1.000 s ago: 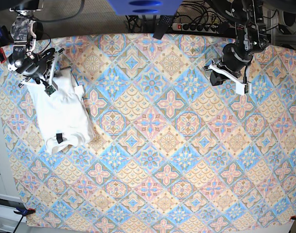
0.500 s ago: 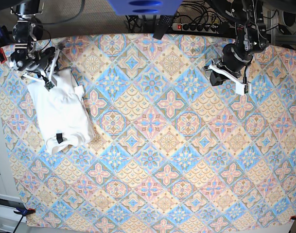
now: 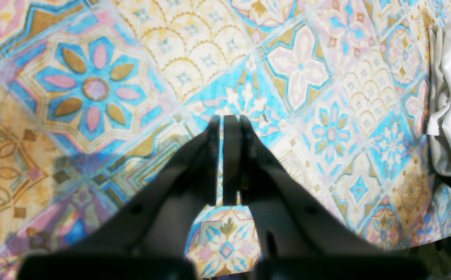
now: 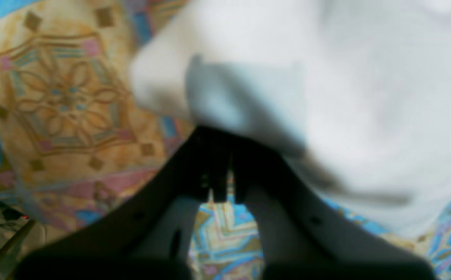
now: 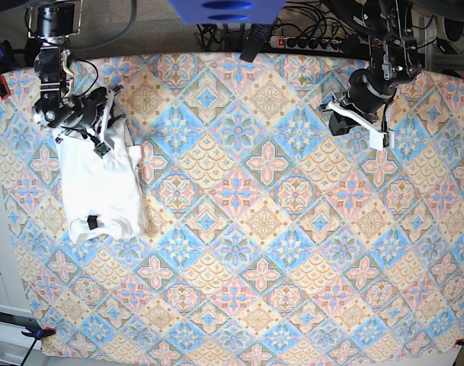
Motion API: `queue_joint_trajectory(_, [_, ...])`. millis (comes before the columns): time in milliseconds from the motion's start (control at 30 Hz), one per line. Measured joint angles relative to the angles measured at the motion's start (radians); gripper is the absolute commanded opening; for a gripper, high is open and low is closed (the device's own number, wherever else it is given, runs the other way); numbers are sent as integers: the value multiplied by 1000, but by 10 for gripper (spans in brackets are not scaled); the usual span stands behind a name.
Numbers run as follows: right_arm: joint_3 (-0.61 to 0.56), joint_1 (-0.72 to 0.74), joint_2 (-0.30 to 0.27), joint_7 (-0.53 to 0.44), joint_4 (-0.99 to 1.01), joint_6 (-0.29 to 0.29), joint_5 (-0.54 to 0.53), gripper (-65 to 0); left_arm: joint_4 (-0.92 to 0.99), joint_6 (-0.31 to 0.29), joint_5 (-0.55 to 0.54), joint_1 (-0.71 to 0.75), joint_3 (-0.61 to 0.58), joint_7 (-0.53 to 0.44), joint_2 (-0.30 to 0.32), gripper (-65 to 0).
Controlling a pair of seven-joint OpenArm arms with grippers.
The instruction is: Fold the T-shirt properly
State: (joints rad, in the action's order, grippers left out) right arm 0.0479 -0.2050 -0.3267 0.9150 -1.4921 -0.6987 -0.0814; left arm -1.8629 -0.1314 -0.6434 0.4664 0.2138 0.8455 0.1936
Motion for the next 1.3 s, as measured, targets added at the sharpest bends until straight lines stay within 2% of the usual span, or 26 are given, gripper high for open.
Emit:
queue_joint_trajectory(167, [0, -3, 2, 0, -18, 0, 1, -631, 0, 0, 0, 6, 0, -1, 2, -641])
queue_joint_trajectory(267, [10, -38, -6, -6, -66, 0, -4, -631, -1, -4, -8, 33, -3, -3, 48, -641])
queue_joint_trajectory(433, [102, -164, -3, 0, -154, -3, -2, -631, -7, 0, -3, 78, 3, 1, 89, -642])
queue_joint_trajectory(667, [254, -331, -1, -10, -320, -3, -18, -632, -139, 1, -2, 233, 5, -7, 164, -643])
queue_joint_trajectory(800, [358, -459, 17, -3, -393, -5, -10, -650, -170, -10, -14, 330, 22, -9, 161, -643])
queue_joint_trajectory(967, [497, -541, 108, -6, -406, 0, -8, -650, -170, 2, -1, 435, 57, -13, 164, -643])
queue_joint_trajectory(1033, [518, -588, 121, -13, -408, -3, -17, -650, -171, -3, -9, 481, 56, -15, 161, -644])
queue_joint_trajectory(1167, [533, -699, 110, 5, -404, 5, -52, -650, -156, -3, -3, 573, 50, -17, 159, -644])
queue_joint_trajectory(1300, [529, -743, 130, -29, -361, -2, -95, -650, -24, -4, 33, 577, 48, -23, 105, -644])
